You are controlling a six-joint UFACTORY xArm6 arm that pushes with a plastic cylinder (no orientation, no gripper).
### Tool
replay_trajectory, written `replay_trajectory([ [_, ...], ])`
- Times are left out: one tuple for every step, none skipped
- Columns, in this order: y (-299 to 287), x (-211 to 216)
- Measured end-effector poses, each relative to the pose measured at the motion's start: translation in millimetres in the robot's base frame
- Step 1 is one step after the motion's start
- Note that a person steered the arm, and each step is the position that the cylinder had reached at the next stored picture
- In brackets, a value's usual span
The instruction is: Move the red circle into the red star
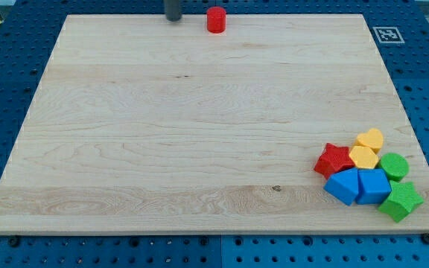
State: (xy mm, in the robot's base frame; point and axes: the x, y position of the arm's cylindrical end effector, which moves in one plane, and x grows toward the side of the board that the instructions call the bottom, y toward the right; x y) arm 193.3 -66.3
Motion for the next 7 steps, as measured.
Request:
replay_trajectory([
  [50,0],
  [79,1],
  [84,27],
  [106,56],
  [156,65],
  [204,65],
  [201,81],
])
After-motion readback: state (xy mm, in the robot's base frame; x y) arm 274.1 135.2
